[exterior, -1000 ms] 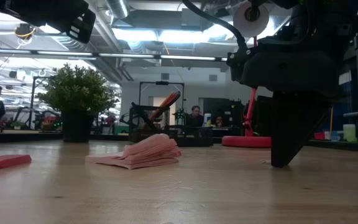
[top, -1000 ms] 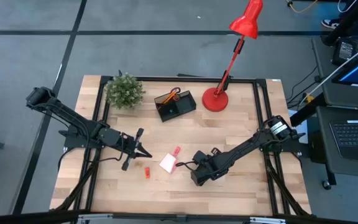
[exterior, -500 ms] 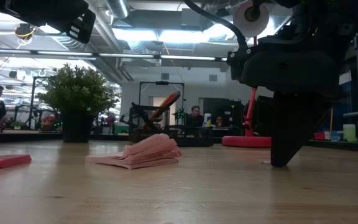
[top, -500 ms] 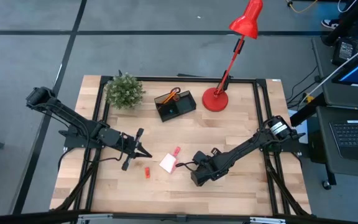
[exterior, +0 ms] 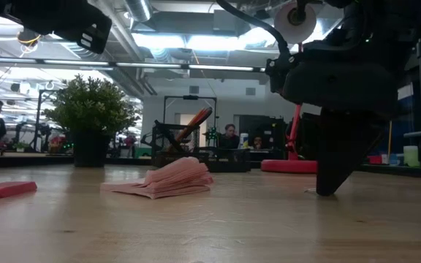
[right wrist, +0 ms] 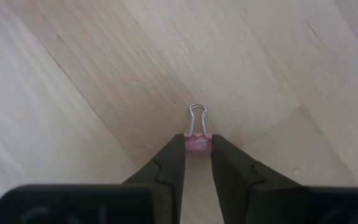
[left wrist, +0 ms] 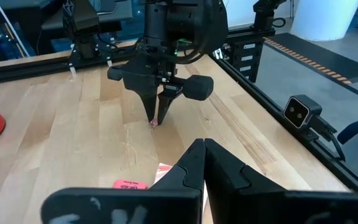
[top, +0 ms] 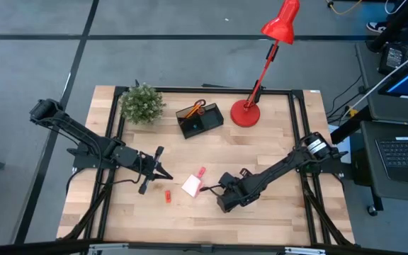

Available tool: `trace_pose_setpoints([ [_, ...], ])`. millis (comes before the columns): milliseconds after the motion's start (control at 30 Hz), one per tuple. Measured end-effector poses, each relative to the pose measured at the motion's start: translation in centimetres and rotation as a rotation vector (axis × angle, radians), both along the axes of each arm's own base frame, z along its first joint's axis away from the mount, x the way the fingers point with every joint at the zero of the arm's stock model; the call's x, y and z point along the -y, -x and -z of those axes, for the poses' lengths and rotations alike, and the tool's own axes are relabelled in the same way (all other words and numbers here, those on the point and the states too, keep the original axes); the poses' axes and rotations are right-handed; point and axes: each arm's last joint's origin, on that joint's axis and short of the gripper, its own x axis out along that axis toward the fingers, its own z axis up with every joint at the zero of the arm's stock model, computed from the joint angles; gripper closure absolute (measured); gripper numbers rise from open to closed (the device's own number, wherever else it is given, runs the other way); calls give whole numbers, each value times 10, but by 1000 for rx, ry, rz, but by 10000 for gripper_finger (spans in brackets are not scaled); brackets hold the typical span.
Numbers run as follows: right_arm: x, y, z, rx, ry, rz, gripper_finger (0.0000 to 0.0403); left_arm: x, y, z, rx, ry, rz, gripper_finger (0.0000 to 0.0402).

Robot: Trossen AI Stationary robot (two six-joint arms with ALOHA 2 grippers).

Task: Pick and place office supplies into organizer
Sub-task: Put the pink binder clip into the black desk organizer

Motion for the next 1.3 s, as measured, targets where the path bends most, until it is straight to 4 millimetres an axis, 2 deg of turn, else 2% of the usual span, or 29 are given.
trace_pose_setpoints([
  [300,-1,-10,-10,62,64,-46,331,0,0,0,0,0,0,399],
  [600,-6,-22,-31,119,118,-101,331,0,0,0,-1,-1,0,399],
  [1000,-11,-41,-84,202,259,-201,332,0,0,0,-1,-1,0,400],
  [1300,2,-29,-137,309,374,-215,332,0,0,2,-15,-7,1,400],
])
